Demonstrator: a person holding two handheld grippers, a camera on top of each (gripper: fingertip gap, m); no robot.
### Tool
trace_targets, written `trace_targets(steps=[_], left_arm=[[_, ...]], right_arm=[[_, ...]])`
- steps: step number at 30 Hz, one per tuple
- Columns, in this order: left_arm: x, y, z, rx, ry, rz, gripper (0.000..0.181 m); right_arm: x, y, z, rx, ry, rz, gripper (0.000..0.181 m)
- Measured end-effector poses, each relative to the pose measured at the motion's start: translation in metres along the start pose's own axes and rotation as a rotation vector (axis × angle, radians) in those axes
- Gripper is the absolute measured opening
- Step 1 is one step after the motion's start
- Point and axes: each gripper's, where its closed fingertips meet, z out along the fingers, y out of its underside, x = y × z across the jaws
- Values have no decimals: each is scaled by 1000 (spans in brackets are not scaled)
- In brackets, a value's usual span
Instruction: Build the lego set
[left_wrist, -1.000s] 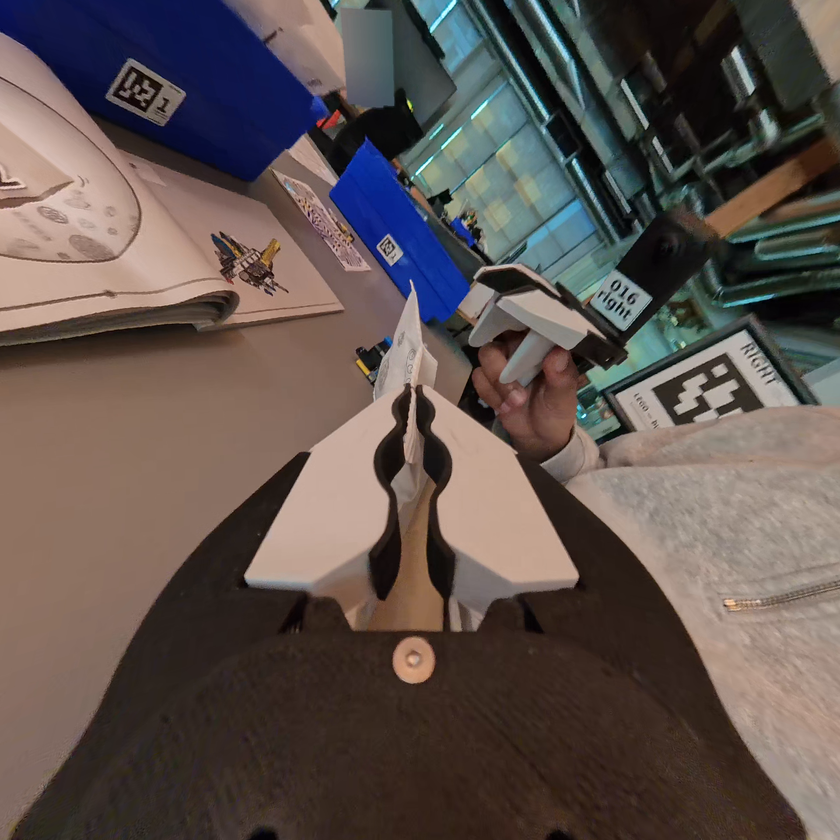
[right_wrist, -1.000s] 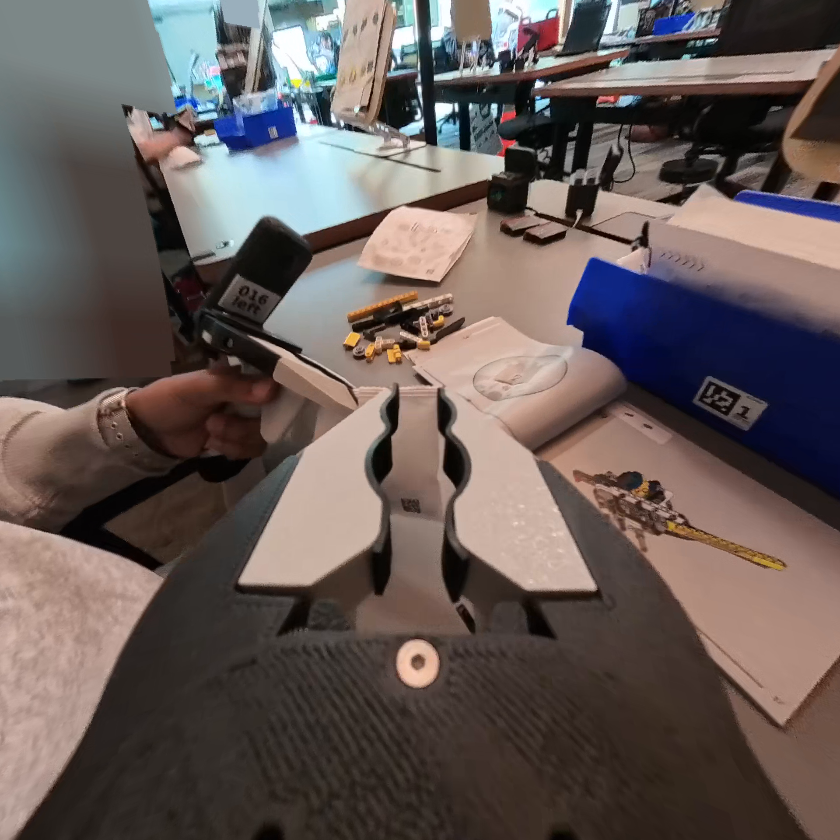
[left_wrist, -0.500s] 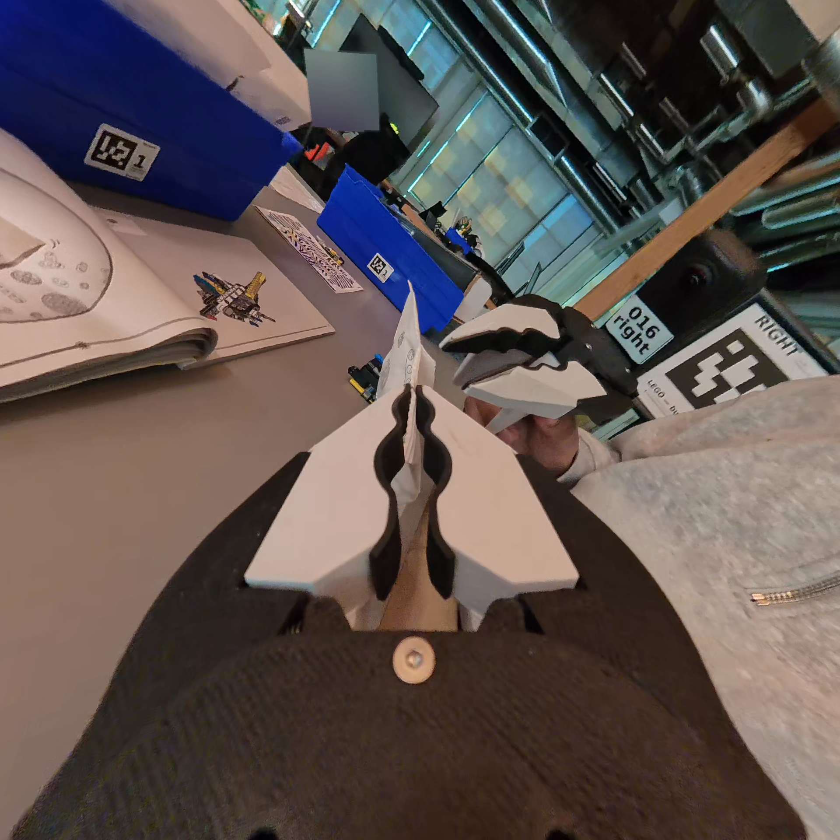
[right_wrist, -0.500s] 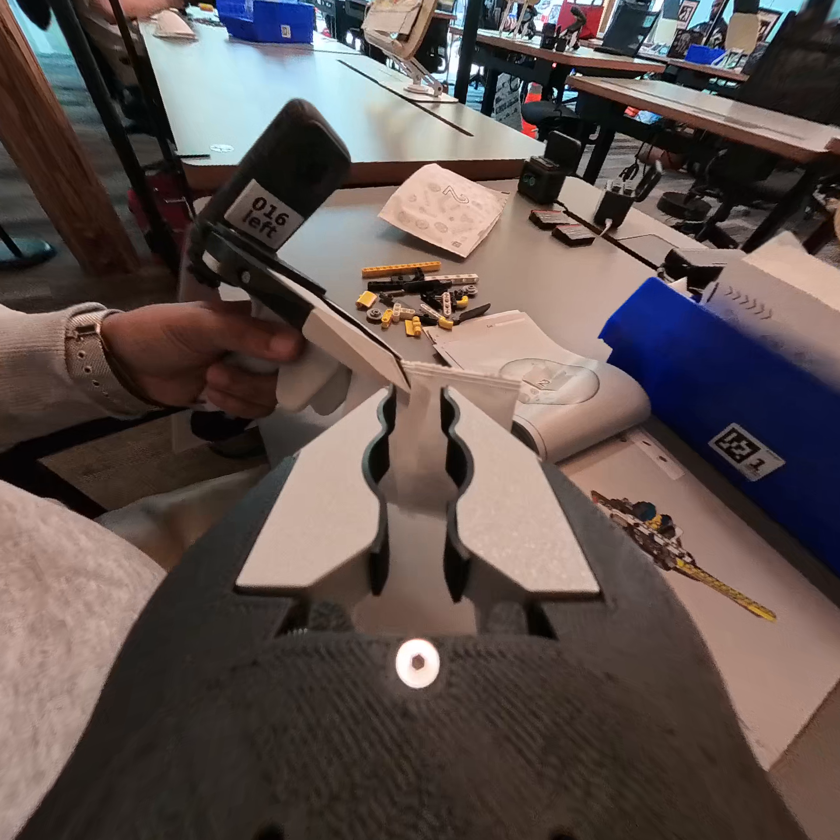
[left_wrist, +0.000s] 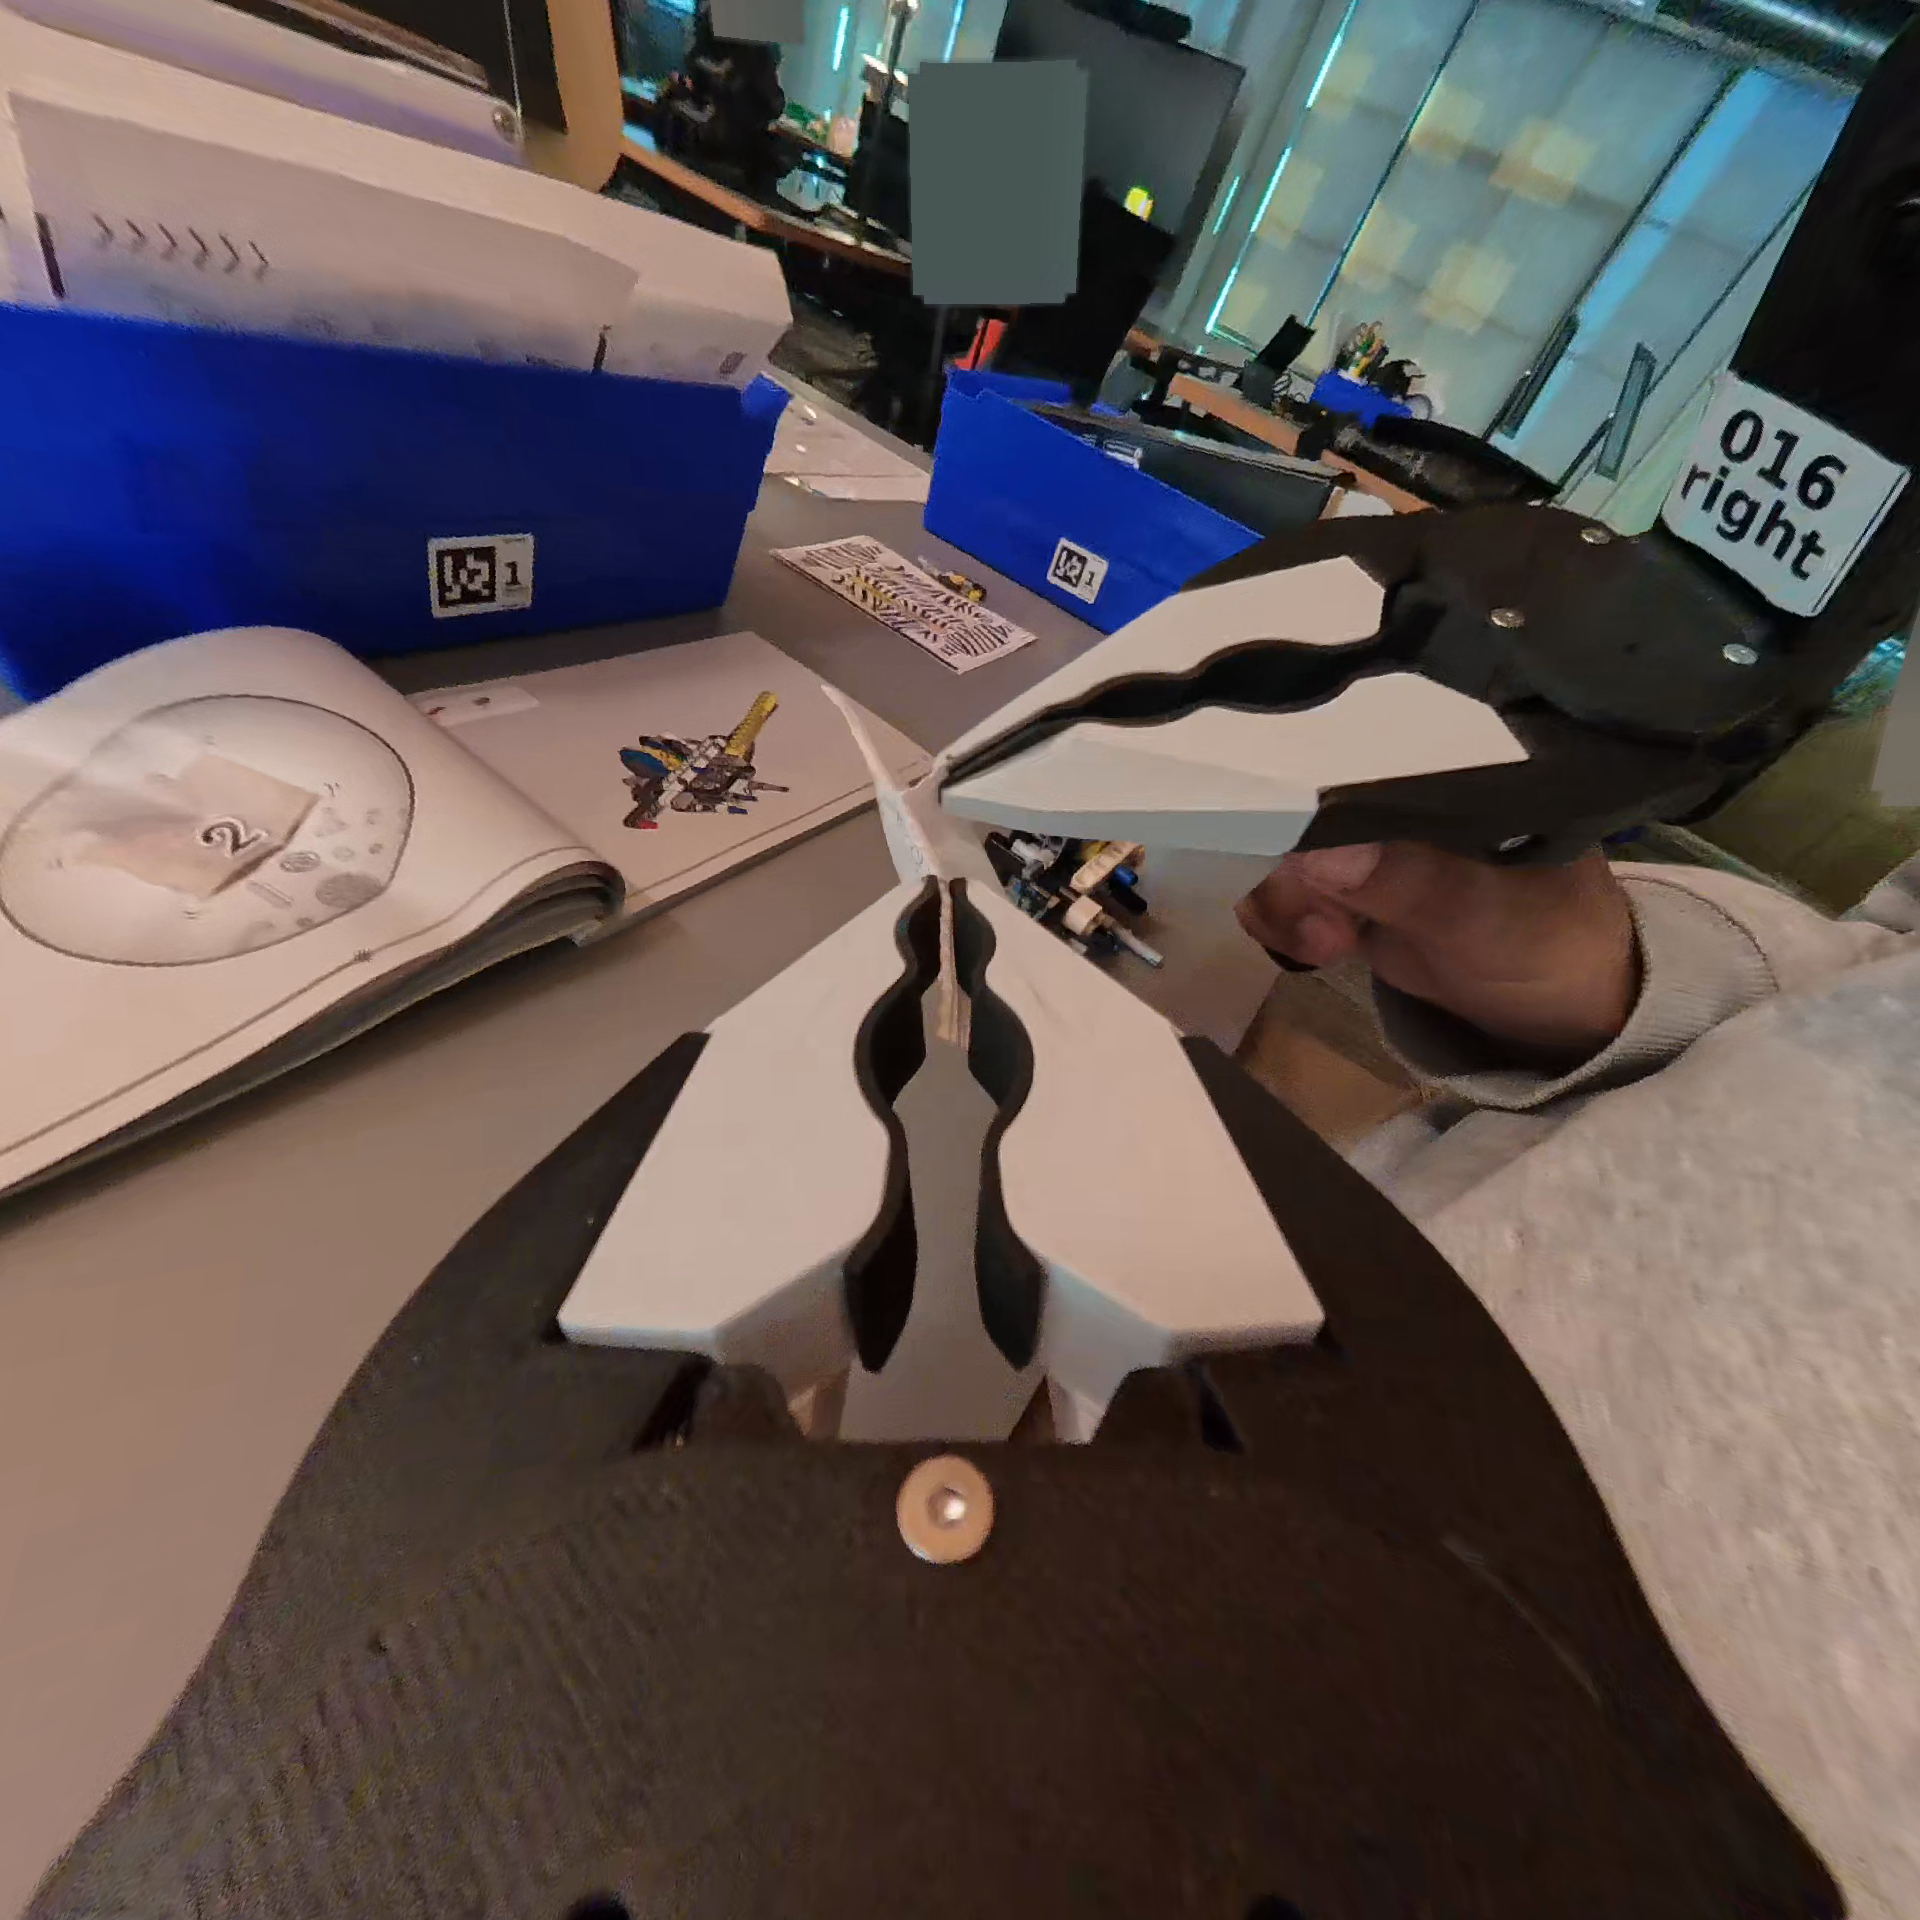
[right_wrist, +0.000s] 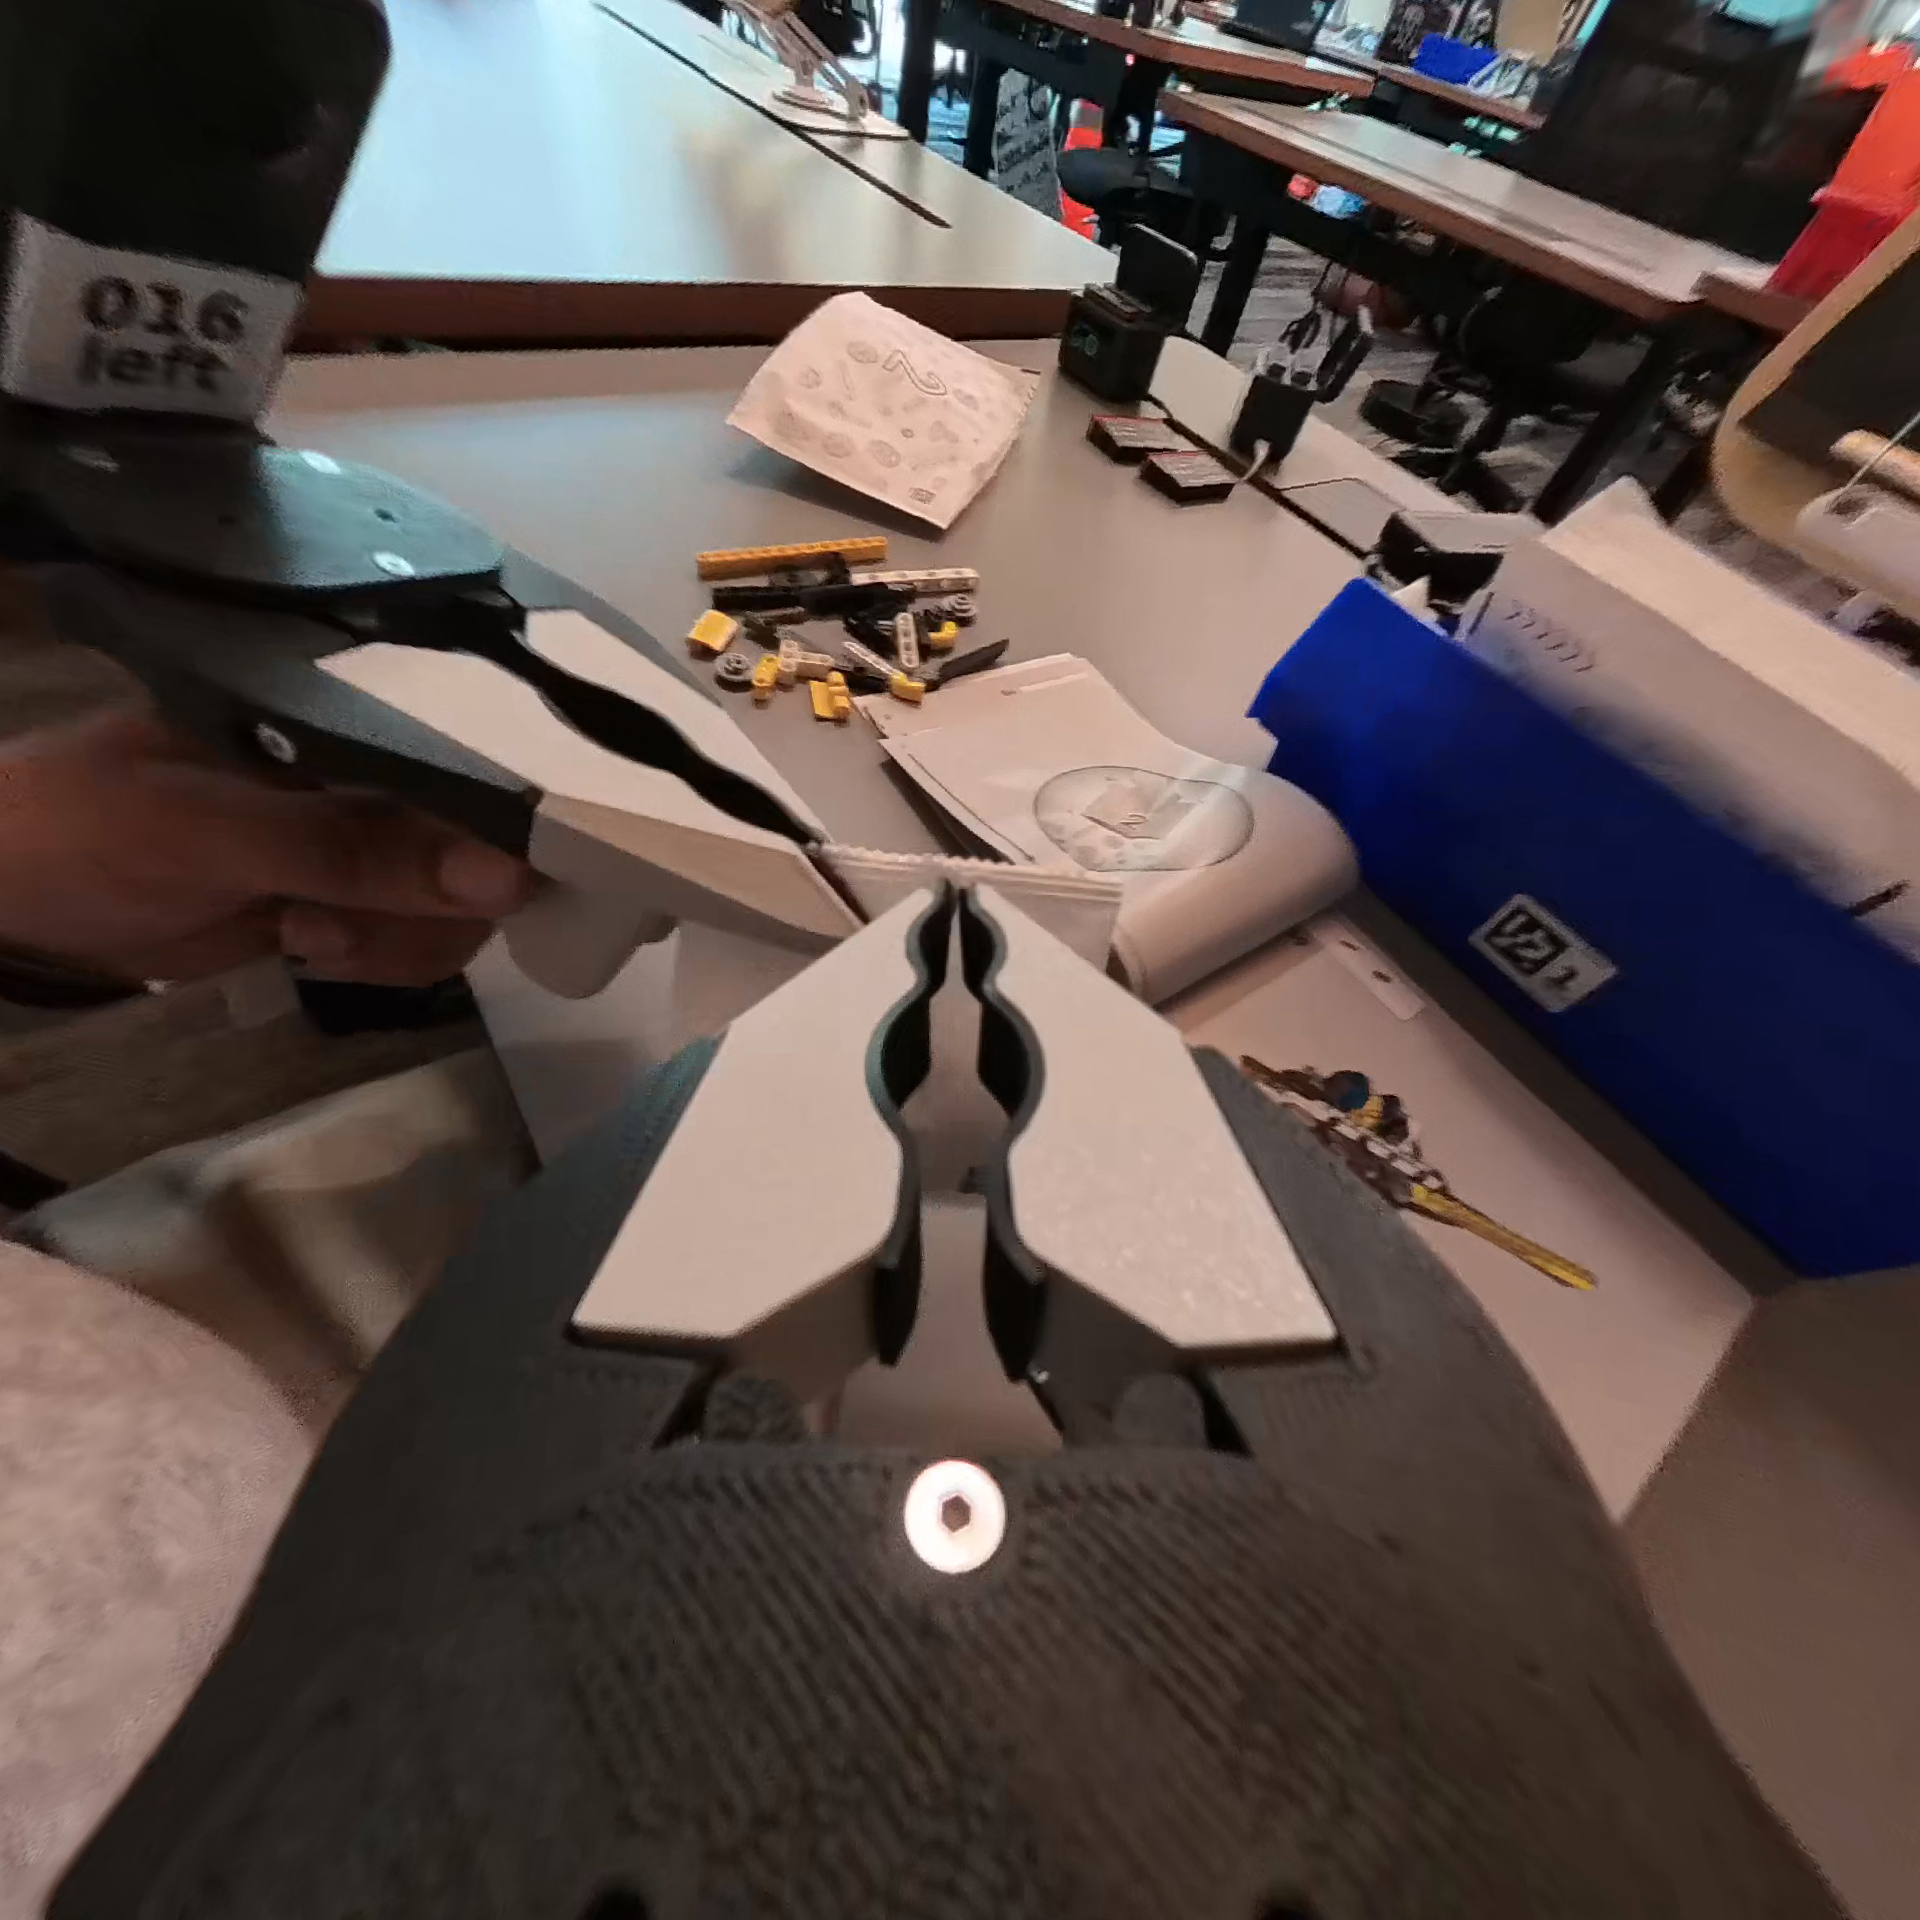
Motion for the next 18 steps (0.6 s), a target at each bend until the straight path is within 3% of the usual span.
trace_targets(steps=[10,18], left_arm=[[3,0,1,3,3,-11,0],[3,2,1,-11,-8,47,0]], right_arm=[[-1,2,0,-17,1,-6,6],[-6,4,-1,-14,-40,-5,0]])
